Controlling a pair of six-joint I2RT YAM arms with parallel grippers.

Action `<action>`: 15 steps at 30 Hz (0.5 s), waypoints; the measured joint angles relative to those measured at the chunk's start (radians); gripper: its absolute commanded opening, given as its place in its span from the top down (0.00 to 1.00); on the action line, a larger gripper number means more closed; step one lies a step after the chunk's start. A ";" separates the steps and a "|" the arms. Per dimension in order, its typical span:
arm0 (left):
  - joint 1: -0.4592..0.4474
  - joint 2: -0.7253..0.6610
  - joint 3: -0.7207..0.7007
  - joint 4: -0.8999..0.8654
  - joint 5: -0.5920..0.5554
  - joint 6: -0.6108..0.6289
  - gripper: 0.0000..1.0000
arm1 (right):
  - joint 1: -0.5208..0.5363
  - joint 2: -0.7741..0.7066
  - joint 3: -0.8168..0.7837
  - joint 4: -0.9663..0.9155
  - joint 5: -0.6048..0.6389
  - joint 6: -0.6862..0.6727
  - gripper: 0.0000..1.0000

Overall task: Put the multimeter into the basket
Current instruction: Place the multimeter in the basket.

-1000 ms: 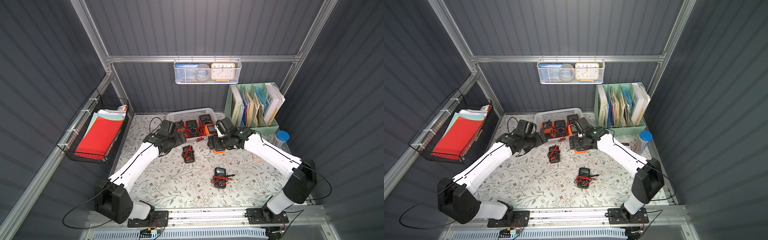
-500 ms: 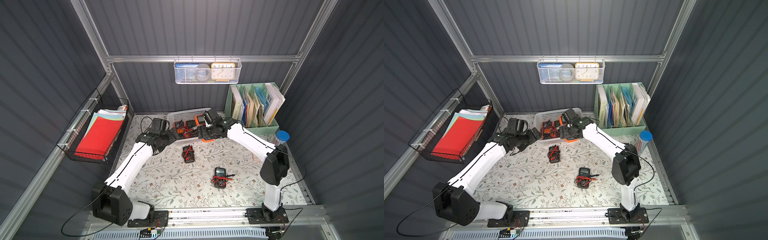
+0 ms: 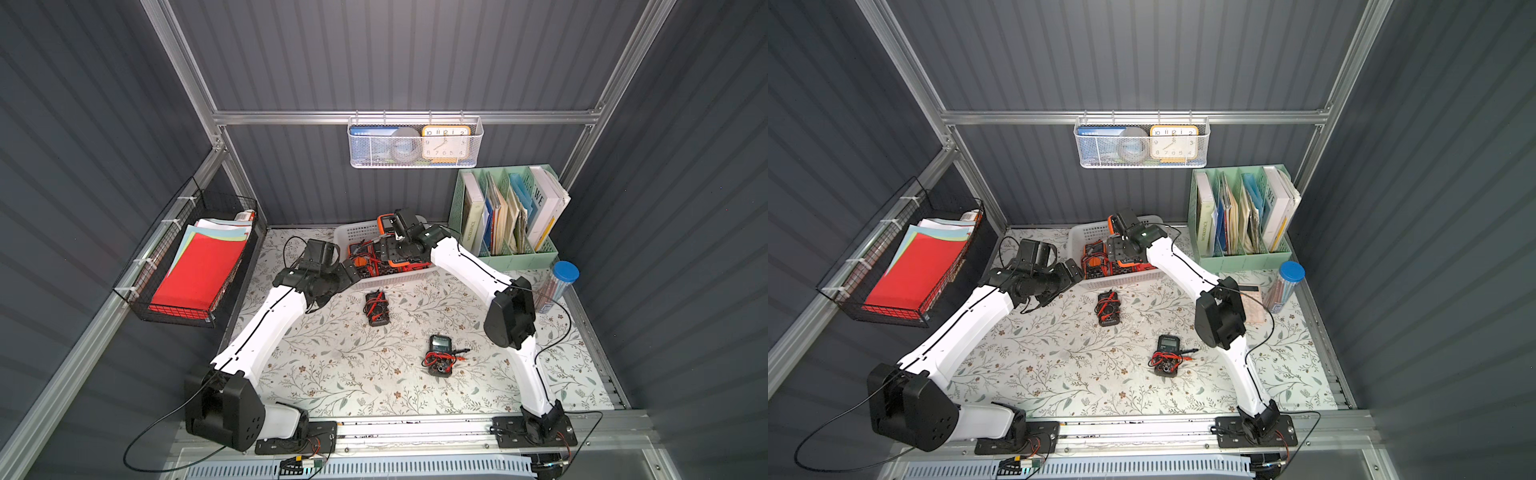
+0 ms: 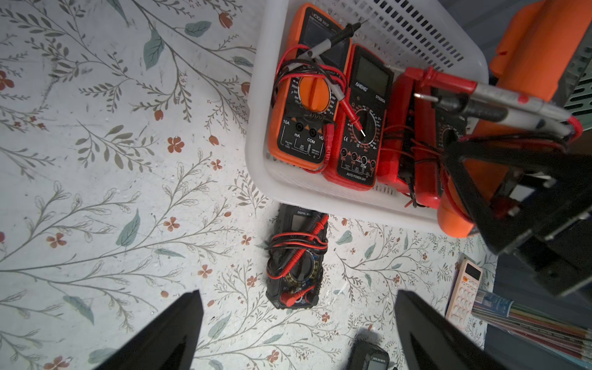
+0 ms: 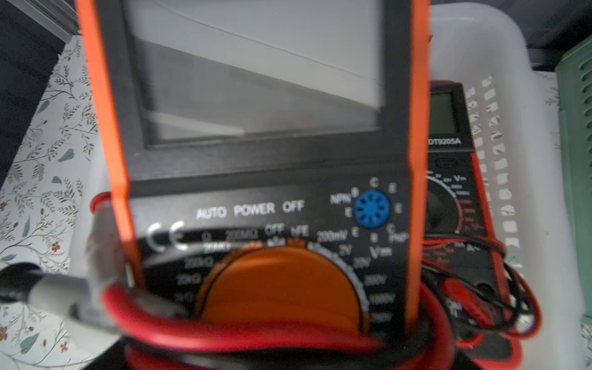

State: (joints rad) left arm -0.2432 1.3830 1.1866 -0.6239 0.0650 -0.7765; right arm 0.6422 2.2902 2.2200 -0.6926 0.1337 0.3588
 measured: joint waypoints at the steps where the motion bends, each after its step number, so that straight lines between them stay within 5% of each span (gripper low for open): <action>1: 0.000 0.000 -0.002 0.000 0.000 0.000 0.01 | -0.003 0.016 0.013 0.002 0.002 0.000 0.36; 15: 0.000 0.001 -0.003 0.000 0.003 0.000 0.01 | -0.008 0.185 0.158 0.056 0.002 -0.001 0.35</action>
State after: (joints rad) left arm -0.2432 1.3842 1.1839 -0.6243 0.0685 -0.7765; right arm 0.6346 2.4756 2.3775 -0.6369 0.1352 0.3580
